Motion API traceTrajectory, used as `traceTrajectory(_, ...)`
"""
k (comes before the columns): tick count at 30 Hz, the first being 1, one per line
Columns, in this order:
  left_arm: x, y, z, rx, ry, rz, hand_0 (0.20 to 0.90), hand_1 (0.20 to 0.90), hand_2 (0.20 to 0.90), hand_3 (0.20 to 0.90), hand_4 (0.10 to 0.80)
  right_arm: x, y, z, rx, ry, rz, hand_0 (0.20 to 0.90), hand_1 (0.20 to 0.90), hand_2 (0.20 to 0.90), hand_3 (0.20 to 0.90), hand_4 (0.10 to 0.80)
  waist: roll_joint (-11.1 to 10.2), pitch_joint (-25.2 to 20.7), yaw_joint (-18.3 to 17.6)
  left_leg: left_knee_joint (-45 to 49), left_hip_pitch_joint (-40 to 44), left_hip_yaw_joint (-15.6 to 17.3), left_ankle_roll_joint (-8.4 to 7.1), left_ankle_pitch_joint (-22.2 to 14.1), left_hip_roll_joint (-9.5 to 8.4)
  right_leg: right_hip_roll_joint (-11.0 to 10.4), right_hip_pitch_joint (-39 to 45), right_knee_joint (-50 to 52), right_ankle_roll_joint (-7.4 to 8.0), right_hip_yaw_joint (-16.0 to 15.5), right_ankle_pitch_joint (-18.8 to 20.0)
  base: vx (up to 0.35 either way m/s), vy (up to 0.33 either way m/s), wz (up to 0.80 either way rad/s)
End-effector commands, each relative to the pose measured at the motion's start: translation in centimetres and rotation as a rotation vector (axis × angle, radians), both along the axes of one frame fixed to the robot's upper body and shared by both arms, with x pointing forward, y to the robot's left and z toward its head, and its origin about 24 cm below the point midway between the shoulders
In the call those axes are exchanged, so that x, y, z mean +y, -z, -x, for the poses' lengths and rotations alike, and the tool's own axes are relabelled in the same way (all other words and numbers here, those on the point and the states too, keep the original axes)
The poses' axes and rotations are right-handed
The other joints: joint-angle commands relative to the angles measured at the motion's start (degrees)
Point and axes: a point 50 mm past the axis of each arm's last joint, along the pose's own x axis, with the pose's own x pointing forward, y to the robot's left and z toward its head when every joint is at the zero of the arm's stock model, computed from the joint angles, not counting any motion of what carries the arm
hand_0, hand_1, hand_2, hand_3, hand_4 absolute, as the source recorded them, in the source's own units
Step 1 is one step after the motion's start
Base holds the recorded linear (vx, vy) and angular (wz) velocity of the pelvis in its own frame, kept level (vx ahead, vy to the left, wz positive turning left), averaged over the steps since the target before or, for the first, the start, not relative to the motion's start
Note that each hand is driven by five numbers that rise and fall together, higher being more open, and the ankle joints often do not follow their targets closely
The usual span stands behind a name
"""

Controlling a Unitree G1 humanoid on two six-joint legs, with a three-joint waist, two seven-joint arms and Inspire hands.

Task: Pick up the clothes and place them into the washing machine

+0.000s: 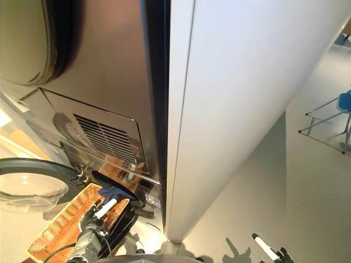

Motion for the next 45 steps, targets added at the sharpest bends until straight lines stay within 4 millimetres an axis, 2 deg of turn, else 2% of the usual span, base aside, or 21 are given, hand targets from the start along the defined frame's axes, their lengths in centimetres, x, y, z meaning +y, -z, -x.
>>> traceTrajectory(1,1.7,-2.6,-4.9,-0.192,-0.105,-0.001,0.900,0.900,0.900,0.900,0.800,-3.6,-1.8,0.8,-0.009,0.123,0.111,0.900,0.900,0.900,0.900,0.800,-0.5,-0.3,0.0,-0.4,0.2,0.1,-5.12,-2.6,0.53,-0.1,1.9,0.2,1.33,-1.1,-1.9,0.052,-0.013,-0.04)
traceTrajectory(5,2.7,-3.0,-5.1,-0.226,-0.180,0.016,0.900,0.900,0.900,0.900,0.800,-3.9,-2.0,1.6,0.009,0.150,0.115,0.900,0.900,0.900,0.900,0.800,-1.3,-0.2,-0.4,-0.4,0.0,0.3,-5.20,-3.0,0.89,0.2,1.7,-0.2,1.33,-0.8,-2.0,0.043,-0.004,0.01)
traceTrajectory(9,3.5,-4.5,-6.7,-0.346,-0.271,0.058,0.900,0.900,0.900,0.900,0.800,-4.5,-2.3,1.9,0.008,0.189,0.120,0.900,0.900,0.900,0.900,0.800,-2.8,2.7,-0.7,0.6,-2.2,0.6,-4.47,-3.1,1.10,0.2,-1.4,2.1,1.04,0.3,-2.6,-0.128,-0.002,-0.06)
traceTrajectory(10,3.9,-5.8,-8.2,-0.416,-0.289,0.056,0.900,0.900,0.900,0.900,0.800,-5.0,-2.6,1.1,-0.015,0.199,0.134,0.900,0.900,0.900,0.900,0.800,-3.9,5.3,-0.8,4.1,-5.8,0.2,-4.30,-3.7,1.34,-0.2,-4.1,4.2,0.74,0.6,-2.7,-0.278,-0.027,-0.12)
traceTrajectory(11,3.9,-5.9,-8.4,-0.421,-0.289,0.056,0.900,0.900,0.900,0.900,0.800,-5.0,-2.6,0.9,-0.020,0.200,0.132,0.900,0.900,0.900,0.900,0.800,-4.0,5.2,-0.9,5.4,-7.0,0.2,-4.25,-4.2,1.40,-0.3,-5.0,4.9,0.69,0.7,-2.9,-0.329,-0.018,-0.05)
traceTrajectory(12,3.7,-6.9,-9.8,-0.476,-0.285,0.070,0.900,0.900,0.900,0.900,0.800,-5.4,-2.9,-0.3,-0.048,0.193,0.148,0.900,0.900,0.900,0.900,0.800,-4.4,7.0,-0.9,9.1,-10.2,-0.4,-3.99,-5.1,1.27,-0.9,-7.2,6.8,0.45,0.9,-3.0,-0.327,0.022,-0.01)
traceTrajectory(13,4.0,-8.8,-11.5,-0.559,-0.294,0.058,0.900,0.900,0.900,0.900,0.800,-6.2,-3.6,-1.2,-0.083,0.208,0.170,0.900,0.900,0.900,0.900,0.800,-4.9,9.7,-1.5,13.4,-14.7,-0.9,-3.70,-6.6,1.28,-1.5,-10.7,9.6,0.17,1.7,-2.9,-0.320,0.023,-0.05)
traceTrajectory(15,3.8,-9.3,-12.2,-0.582,-0.293,0.064,0.900,0.900,0.900,0.900,0.800,-6.6,-4.0,-2.3,-0.111,0.198,0.183,0.900,0.900,0.900,0.900,0.800,-4.9,10.3,-1.8,15.4,-17.1,-1.1,-3.39,-7.3,1.28,-1.7,-13.2,11.5,0.17,1.7,-3.0,-0.209,0.065,-0.11)
traceTrajectory(18,3.8,-11.8,-14.6,-0.670,-0.290,0.067,0.900,0.900,0.900,0.900,0.800,-7.1,-4.8,-4.6,-0.185,0.201,0.198,0.900,0.900,0.900,0.900,0.800,-5.1,12.9,-2.7,20.2,-22.9,-1.2,-2.44,-9.1,1.23,-2.7,-19.3,15.9,-0.14,2.7,-3.1,-0.165,0.098,-0.05)
traceTrajectory(19,3.8,-11.9,-14.7,-0.672,-0.290,0.067,0.900,0.900,0.900,0.900,0.800,-7.1,-4.8,-4.7,-0.187,0.201,0.197,0.900,0.900,0.900,0.900,0.800,-5.1,12.8,-2.7,20.6,-23.2,-1.2,-2.41,-9.3,1.26,-2.7,-19.6,16.1,-0.14,2.7,-3.2,-0.106,0.082,-0.07)
traceTrajectory(21,3.3,-13.8,-16.2,-0.743,-0.269,0.064,0.900,0.900,0.900,0.900,0.800,-6.9,-5.1,-6.2,-0.231,0.186,0.201,0.900,0.900,0.900,0.900,0.800,-5.5,14.4,-2.9,23.6,-26.1,-1.3,-1.75,-10.4,1.40,-3.0,-22.7,19.0,-0.33,2.7,-3.4,-0.095,0.085,-0.03)
traceTrajectory(24,3.2,-14.8,-17.1,-0.758,-0.251,0.048,0.900,0.900,0.900,0.900,0.800,-6.4,-4.9,-7.0,-0.256,0.183,0.190,0.900,0.900,0.900,0.900,0.800,-6.2,15.2,-3.2,25.9,-28.6,-1.5,-1.41,-11.3,1.44,-3.0,-24.4,20.0,-0.34,2.7,-3.6,-0.039,0.042,-0.04)
traceTrajectory(26,3.3,-15.4,-17.4,-0.764,-0.251,0.027,0.900,0.900,0.900,0.900,0.800,-5.9,-4.8,-7.7,-0.277,0.172,0.182,0.900,0.900,0.900,0.900,0.800,-6.6,15.5,-3.2,26.3,-29.6,-1.8,-1.12,-11.6,1.30,-3.0,-25.3,20.2,-0.31,2.7,-3.4,0.015,0.034,0.03)
traceTrajectory(27,3.2,-15.6,-17.6,-0.765,-0.248,0.018,0.900,0.900,0.900,0.900,0.800,-5.8,-4.9,-7.9,-0.288,0.172,0.182,0.900,0.900,0.900,0.900,0.800,-6.7,15.3,-3.5,26.6,-29.5,-2.6,-1.36,-13.3,1.28,-2.6,-25.1,20.4,0.31,3.3,-4.3,0.000,0.000,0.00)
traceTrajectory(28,3.3,-16.0,-17.9,-0.760,-0.232,-0.009,0.900,0.900,0.900,0.900,0.800,-5.6,-4.9,-8.3,-0.302,0.165,0.180,0.900,0.900,0.900,0.900,0.800,-7.2,15.7,-3.6,27.0,-30.4,-1.9,-0.94,-12.1,1.29,-2.8,-25.7,20.2,-0.30,2.4,-3.2,0.000,0.000,0.00)
traceTrajectory(32,3.9,-16.7,-18.1,-0.719,-0.199,-0.111,0.900,0.900,0.900,0.900,0.800,-5.2,-4.8,-8.7,-0.331,0.155,0.179,0.900,0.900,0.900,0.900,0.800,-7.9,15.6,-3.9,27.6,-30.9,-1.9,-0.80,-12.5,1.28,-2.8,-25.9,20.2,-0.45,2.3,-3.2,0.007,0.014,0.00)
traceTrajectory(33,4.3,-16.7,-18.0,-0.698,-0.196,-0.136,0.900,0.900,0.900,0.900,0.800,-5.2,-4.5,-7.8,-0.318,0.164,0.170,0.900,0.900,0.900,0.900,0.800,-7.8,15.3,-4.2,27.6,-30.3,-2.6,-1.04,-14.3,1.30,-2.4,-25.6,20.5,0.21,3.1,-4.4,0.000,0.000,0.00)
traceTrajectory(34,4.3,-16.7,-18.0,-0.699,-0.196,-0.136,0.900,0.900,0.900,0.900,0.800,-5.2,-4.5,-7.8,-0.318,0.164,0.170,0.900,0.900,0.900,0.900,0.800,-8.0,15.6,-4.2,27.6,-30.9,-1.8,-0.72,-12.7,1.26,-2.8,-26.0,20.1,-0.44,2.3,-3.2,0.095,0.033,-0.02)
traceTrajectory(35,4.6,-16.6,-18.0,-0.676,-0.190,-0.156,0.900,0.900,0.900,0.900,0.800,-5.4,-4.5,-7.4,-0.306,0.180,0.174,0.900,0.900,0.900,0.900,0.800,-7.9,15.1,-4.4,27.4,-30.2,-2.6,-1.09,-14.4,1.33,-2.4,-25.5,20.3,0.23,3.1,-4.4,-0.003,0.042,-0.01)
traceTrajectory(40,5.8,-16.2,-17.8,-0.530,-0.128,-0.282,0.900,0.900,0.900,0.900,0.800,-6.8,-5.7,-8.2,-0.320,0.184,0.211,0.900,0.900,0.900,0.900,0.800,-7.6,15.4,-4.9,27.1,-30.1,-1.9,-0.79,-14.6,1.05,-2.2,-25.7,19.4,0.10,3.3,-3.9,-0.007,0.052,-0.03)
traceTrajectory(45,6.3,-16.0,-17.6,-0.452,-0.134,-0.340,0.900,0.900,0.900,0.900,0.800,-6.9,-6.0,-8.7,-0.334,0.177,0.216,0.900,0.900,0.900,0.900,0.800,-7.4,16.2,-5.2,27.3,-30.0,-1.3,-0.49,-14.6,1.31,-2.1,-26.0,19.5,0.09,3.7,-3.5,-0.032,0.032,-0.08)
